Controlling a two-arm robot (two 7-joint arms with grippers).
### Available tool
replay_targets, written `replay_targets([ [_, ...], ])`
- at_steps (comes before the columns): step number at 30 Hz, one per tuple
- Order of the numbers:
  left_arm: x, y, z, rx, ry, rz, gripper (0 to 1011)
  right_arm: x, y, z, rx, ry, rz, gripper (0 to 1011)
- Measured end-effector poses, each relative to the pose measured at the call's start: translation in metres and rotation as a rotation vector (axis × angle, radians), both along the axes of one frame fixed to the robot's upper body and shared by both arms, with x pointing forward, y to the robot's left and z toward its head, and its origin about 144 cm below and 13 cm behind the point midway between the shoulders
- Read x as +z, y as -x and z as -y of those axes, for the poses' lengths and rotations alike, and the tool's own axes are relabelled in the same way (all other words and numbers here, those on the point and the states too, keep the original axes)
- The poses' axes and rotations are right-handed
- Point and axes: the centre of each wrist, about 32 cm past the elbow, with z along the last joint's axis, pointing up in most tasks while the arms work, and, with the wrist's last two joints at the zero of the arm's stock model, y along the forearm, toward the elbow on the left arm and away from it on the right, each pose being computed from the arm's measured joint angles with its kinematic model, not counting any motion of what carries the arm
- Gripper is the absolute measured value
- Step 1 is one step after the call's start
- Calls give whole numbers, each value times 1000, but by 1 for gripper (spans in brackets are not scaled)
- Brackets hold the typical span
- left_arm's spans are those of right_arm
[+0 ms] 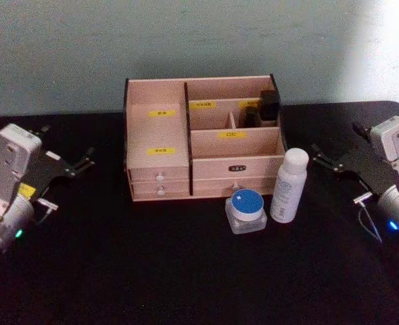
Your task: Pick up the facial cleanser and watermelon frost from the table and place them into the tiered storage box.
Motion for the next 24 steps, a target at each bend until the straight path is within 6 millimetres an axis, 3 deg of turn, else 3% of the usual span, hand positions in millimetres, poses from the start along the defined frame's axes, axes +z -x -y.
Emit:
replay_targets([
  [24, 0, 0, 0, 0, 0, 0, 1001, 0, 0, 0, 0, 0, 0, 1003],
])
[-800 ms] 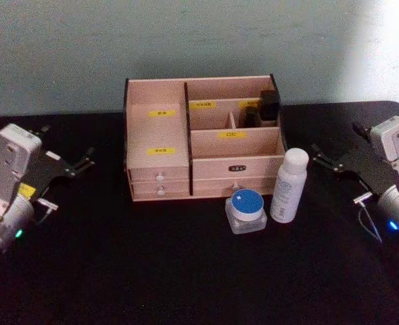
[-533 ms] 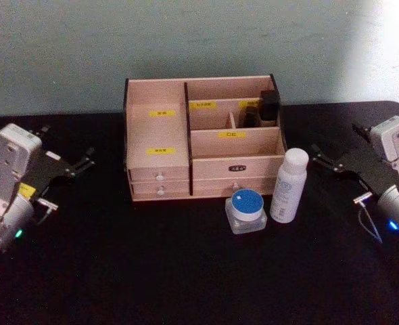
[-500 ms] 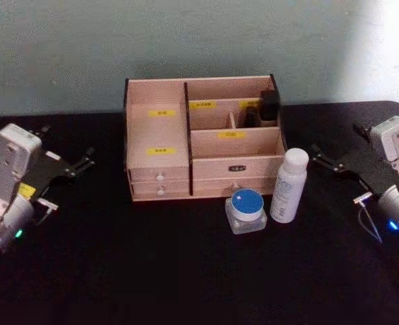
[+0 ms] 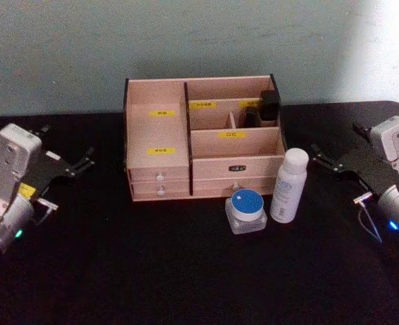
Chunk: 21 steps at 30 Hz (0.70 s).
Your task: Pick up the facial cleanser and watermelon frost from the table and place them into the tiered storage box.
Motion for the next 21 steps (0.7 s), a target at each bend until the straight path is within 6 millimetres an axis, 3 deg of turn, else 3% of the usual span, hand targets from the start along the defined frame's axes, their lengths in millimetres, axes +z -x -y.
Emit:
replay_targets([
  [21, 0, 0, 0, 0, 0, 0, 1001, 0, 0, 0, 0, 0, 0, 1003],
])
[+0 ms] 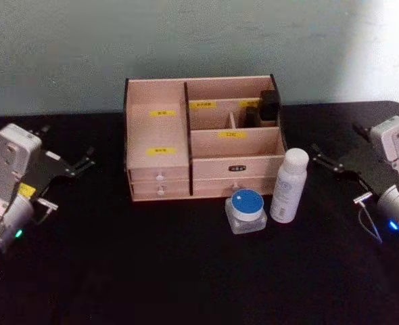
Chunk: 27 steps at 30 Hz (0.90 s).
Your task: Pick up the facial cleanser and watermelon frost from the table and place them into the tiered storage box.
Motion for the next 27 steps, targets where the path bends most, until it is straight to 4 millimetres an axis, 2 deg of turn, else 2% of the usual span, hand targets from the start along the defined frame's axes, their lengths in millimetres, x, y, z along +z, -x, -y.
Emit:
replay_targets([
  [27, 0, 0, 0, 0, 0, 0, 1001, 0, 0, 0, 0, 0, 0, 1003],
])
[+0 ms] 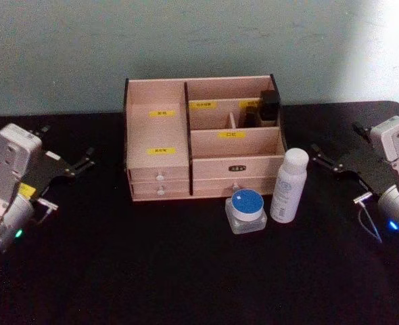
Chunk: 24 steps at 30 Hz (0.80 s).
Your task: Pick up the facial cleanser and watermelon frost from the table and place them into the tiered storage box.
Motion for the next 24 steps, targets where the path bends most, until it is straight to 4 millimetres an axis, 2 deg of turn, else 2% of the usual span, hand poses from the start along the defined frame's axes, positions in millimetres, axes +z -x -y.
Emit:
replay_targets([
  [24, 0, 0, 0, 0, 0, 0, 1001, 0, 0, 0, 0, 0, 0, 1003],
])
